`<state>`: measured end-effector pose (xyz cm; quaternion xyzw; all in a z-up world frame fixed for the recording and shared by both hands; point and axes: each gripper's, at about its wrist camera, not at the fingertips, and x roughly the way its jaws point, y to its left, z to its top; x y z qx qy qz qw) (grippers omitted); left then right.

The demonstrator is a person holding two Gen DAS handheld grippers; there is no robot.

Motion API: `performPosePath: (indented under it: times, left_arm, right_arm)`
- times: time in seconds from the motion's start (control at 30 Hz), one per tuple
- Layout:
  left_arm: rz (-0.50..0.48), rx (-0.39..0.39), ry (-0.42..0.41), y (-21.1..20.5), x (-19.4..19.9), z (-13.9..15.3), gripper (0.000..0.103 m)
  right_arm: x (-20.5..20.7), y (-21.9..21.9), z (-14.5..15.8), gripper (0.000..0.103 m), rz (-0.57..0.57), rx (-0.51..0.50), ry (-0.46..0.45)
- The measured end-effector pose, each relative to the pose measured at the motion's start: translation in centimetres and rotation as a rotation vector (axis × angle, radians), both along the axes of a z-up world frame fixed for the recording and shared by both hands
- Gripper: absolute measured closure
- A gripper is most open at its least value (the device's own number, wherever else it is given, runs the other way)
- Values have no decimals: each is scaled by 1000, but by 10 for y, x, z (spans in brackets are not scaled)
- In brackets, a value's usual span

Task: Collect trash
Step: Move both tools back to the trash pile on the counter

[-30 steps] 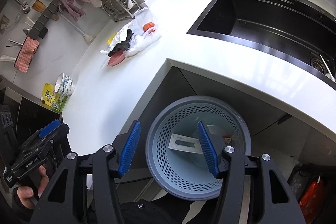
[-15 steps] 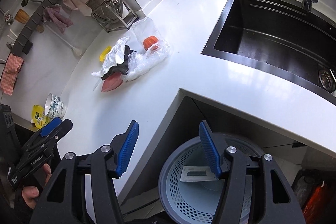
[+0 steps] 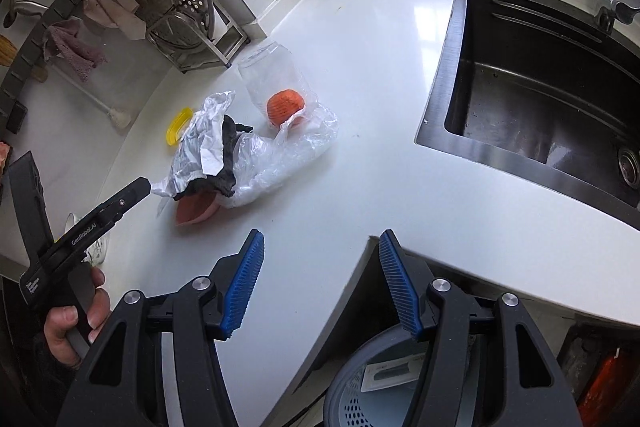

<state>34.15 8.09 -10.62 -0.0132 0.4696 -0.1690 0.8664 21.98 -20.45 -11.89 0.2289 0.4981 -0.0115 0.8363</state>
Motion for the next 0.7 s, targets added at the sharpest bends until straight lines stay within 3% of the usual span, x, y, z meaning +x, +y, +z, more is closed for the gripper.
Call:
performPosePath:
  times: [0.3,0.37,0.43,0.5,0.63,0.7]
  left_arm:
    - [3,-46,100,8,43,-37,26]
    - [-18,-46,129,4,47,-44,37]
    - [-45,-58,158,1,49,-50,62]
    - [-67,-66,173,-1,46,-51,80]
    - [-76,-80,133,2,36,-36,95]
    - [-81,-107,109,6,30,-24,97]
  right_arm:
    - [30,16,-10,45,13,-12,26]
    - [35,16,-10,45,10,-12,23]
    - [39,17,-10,45,8,-16,22]
    - [43,17,-11,45,7,-19,26]
    - [48,18,-12,45,10,-25,31]
    - [52,19,-13,45,8,-23,30]
